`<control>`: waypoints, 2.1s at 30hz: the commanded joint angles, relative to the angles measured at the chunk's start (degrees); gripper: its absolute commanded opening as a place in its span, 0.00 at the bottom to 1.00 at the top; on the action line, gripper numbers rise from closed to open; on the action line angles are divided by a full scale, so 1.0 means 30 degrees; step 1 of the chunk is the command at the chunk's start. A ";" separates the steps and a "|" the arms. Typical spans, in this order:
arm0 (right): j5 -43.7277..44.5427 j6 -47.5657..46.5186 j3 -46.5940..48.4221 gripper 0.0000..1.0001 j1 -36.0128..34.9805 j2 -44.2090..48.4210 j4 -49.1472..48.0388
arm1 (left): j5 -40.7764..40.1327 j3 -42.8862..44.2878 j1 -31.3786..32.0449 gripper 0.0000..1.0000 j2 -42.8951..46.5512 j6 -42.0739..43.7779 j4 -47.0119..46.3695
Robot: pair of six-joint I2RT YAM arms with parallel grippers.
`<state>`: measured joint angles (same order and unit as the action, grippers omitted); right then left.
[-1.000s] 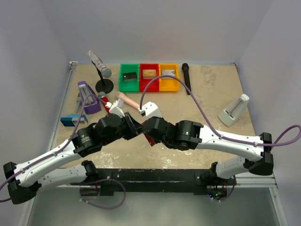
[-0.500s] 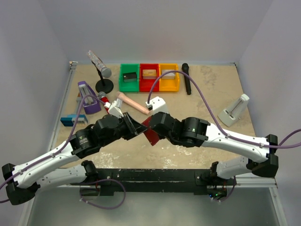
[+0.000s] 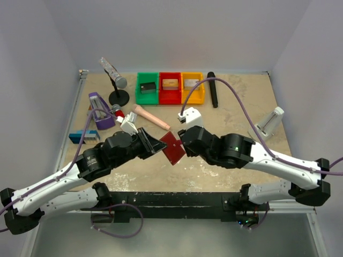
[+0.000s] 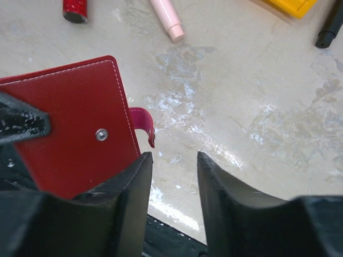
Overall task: Take the credit cards out of the card holder
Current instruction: Open the card holder at the center of the board.
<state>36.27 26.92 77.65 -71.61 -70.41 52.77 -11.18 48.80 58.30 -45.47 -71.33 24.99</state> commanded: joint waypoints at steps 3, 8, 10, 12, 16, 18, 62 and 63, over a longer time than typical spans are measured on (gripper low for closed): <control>-0.1363 -0.1204 -0.0713 0.53 -0.0006 0.3222 -0.1502 | -0.0756 -0.0473 0.0048 0.00 0.0362 0.3406 -0.1706; -0.7450 -0.2967 -0.3932 0.44 0.0023 0.6443 -0.6478 | 0.0296 -0.2784 -0.0039 0.00 0.1677 0.7688 -0.5687; -0.9471 -0.2732 -0.4319 0.39 -0.0005 0.6946 -0.7159 | 0.1086 -0.3779 -0.0128 0.00 0.2556 0.8684 -0.7182; -1.1146 -0.2790 -0.4174 0.38 0.0024 0.6744 -0.7336 | 0.1585 -0.4747 -0.0186 0.00 0.3493 0.9301 -0.8820; -1.2467 -0.2850 -0.4172 0.38 -0.0006 0.5748 -0.7279 | 0.3278 -0.6214 -0.0566 0.00 0.4785 1.0298 -1.0699; -1.3143 -0.2675 -0.4494 0.38 -0.0006 0.5454 -0.7453 | 0.4775 -0.6304 -0.0888 0.00 0.4933 1.0621 -1.1084; -1.6690 -0.0096 -0.7308 0.50 0.3041 1.1430 -1.0149 | 2.2125 -0.7418 -0.5460 0.00 -0.3354 -0.0066 -3.6682; -1.6748 -0.0037 -0.7337 0.50 0.3041 1.1430 -1.0237 | 2.2212 -0.7360 -0.5489 0.00 -0.3706 -0.0448 -3.7387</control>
<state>-12.60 25.93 55.57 -62.61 -35.99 24.80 52.62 25.58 42.37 -53.63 -64.47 -67.44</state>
